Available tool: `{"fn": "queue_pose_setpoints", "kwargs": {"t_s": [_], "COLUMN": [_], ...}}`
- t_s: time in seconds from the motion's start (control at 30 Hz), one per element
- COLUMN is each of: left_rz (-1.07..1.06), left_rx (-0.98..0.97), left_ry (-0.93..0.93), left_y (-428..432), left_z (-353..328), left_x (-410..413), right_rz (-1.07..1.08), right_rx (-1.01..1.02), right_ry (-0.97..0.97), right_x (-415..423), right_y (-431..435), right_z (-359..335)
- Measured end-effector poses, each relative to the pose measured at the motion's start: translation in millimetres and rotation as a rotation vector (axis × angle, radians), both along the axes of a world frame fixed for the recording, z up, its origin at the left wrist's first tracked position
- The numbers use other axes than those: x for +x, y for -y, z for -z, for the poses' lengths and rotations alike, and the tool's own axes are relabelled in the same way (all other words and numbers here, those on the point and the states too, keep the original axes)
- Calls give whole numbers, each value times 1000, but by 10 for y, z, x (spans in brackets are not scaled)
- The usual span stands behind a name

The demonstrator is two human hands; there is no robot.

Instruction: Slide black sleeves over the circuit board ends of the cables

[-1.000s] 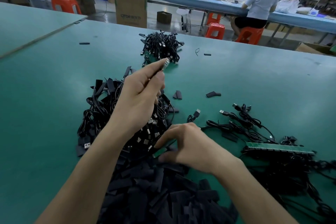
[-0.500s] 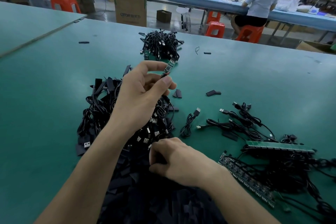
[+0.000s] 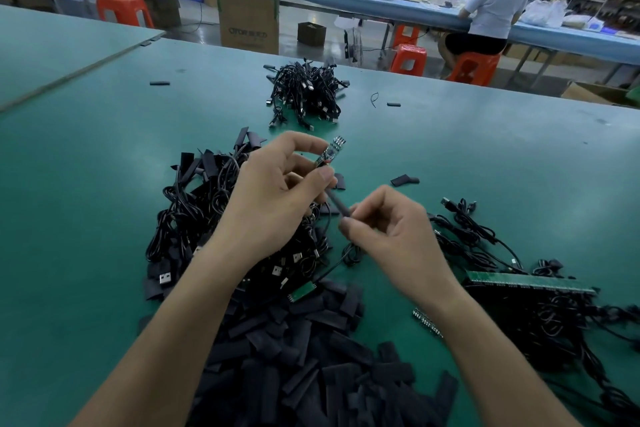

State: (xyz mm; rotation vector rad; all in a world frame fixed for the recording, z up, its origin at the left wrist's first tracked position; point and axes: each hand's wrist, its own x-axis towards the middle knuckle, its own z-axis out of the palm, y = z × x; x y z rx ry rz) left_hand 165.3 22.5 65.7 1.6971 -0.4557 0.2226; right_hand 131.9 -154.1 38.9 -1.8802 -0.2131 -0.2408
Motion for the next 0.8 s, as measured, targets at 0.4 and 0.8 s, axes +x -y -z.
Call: {"fn": "queue_pose_setpoints", "kwargs": {"t_s": [0.4, 0.8], "left_rz": [-55, 33], "left_rx": [-62, -83], "left_ry": [-39, -45], "left_y": [-35, 31], "left_z": [61, 45], "left_x": [32, -11], "right_rz": [-23, -4], "right_rx": [39, 28], "right_ry": [109, 149], "right_x": [-50, -42], "right_y": [40, -50], "right_z": [-157, -229]}}
